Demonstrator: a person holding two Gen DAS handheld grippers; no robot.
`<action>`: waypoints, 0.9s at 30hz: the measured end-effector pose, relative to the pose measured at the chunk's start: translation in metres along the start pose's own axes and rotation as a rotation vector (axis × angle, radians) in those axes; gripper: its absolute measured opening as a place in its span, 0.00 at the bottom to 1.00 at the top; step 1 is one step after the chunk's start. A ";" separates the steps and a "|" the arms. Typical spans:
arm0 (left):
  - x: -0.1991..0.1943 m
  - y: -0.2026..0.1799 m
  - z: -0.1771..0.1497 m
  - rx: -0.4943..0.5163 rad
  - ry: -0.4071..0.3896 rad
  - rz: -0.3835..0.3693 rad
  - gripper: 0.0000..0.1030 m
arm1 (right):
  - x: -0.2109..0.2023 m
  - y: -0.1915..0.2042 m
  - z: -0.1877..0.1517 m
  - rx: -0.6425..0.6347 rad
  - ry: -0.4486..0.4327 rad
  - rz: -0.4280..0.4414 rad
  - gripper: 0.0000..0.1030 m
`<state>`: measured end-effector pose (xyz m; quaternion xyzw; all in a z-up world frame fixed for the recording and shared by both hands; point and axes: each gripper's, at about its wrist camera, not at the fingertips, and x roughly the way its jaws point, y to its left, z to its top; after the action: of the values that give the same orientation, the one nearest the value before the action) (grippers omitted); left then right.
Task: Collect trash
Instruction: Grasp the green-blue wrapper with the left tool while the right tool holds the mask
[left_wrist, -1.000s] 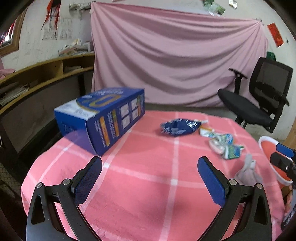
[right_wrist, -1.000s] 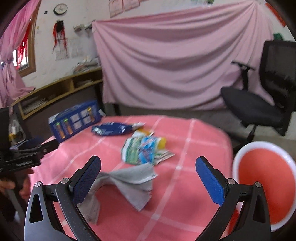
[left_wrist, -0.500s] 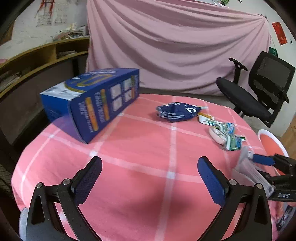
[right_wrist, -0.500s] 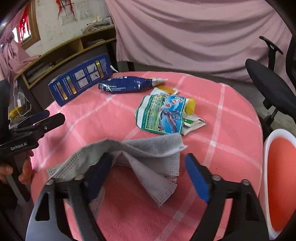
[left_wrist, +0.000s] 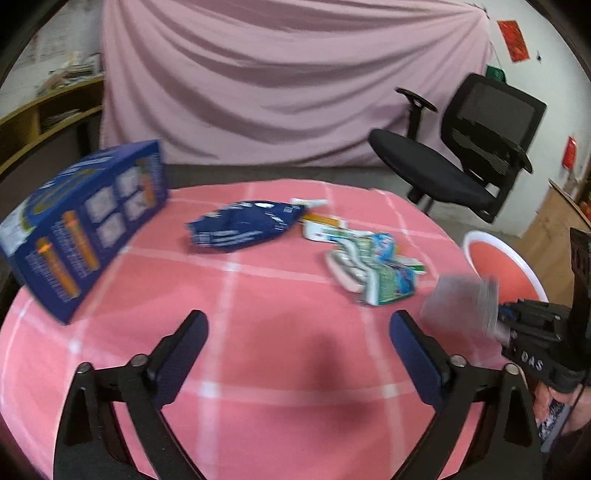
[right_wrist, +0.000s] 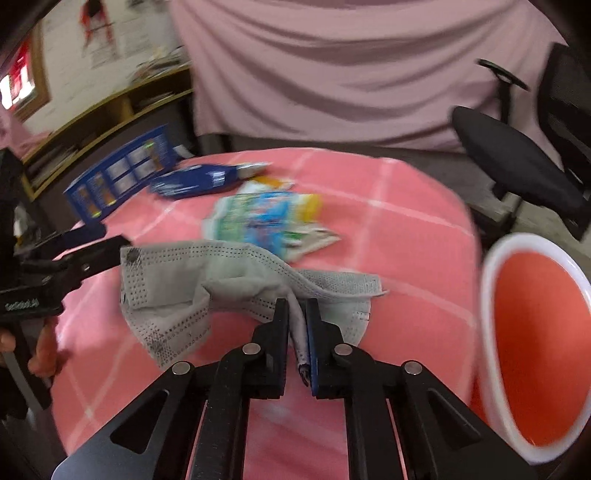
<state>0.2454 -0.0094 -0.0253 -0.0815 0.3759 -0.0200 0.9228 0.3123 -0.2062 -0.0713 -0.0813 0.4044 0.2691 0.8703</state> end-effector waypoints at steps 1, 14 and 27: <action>0.005 -0.004 0.002 0.010 0.016 -0.014 0.83 | -0.001 -0.008 -0.001 0.018 -0.005 -0.013 0.07; 0.043 -0.039 0.023 -0.004 0.070 -0.068 0.41 | -0.006 -0.052 -0.004 0.164 -0.070 -0.038 0.07; 0.065 -0.040 0.034 -0.040 0.127 -0.087 0.26 | -0.004 -0.053 -0.006 0.169 -0.068 -0.019 0.07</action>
<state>0.3165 -0.0507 -0.0394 -0.1146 0.4302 -0.0579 0.8936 0.3344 -0.2543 -0.0762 -0.0022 0.3953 0.2283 0.8897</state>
